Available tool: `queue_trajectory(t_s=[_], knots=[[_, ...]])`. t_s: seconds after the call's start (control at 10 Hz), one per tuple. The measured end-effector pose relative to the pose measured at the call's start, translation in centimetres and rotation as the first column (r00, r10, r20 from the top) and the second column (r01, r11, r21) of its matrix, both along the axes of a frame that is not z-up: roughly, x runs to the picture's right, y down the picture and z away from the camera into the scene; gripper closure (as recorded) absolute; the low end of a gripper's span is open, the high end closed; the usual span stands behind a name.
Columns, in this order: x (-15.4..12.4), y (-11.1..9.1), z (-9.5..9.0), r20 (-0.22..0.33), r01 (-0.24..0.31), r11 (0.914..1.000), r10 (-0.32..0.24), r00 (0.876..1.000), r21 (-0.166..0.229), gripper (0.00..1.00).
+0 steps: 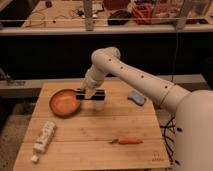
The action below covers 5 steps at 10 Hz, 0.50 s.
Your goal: Place the eraser in the ceramic cup
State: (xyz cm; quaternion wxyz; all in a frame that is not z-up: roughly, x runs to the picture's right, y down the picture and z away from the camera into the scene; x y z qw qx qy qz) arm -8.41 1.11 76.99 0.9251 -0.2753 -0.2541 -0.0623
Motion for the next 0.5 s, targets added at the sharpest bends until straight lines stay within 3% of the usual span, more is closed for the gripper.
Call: queue_trajectory(t_s=[0.2,0.5], knots=[[0.07,-0.16,-0.12,-0.003,0.003,1.0,-0.003,1.0,0.008,0.65],[0.35,-0.35,-0.02,-0.012,-0.001,0.9999,0.001,1.0,0.014,0.56]])
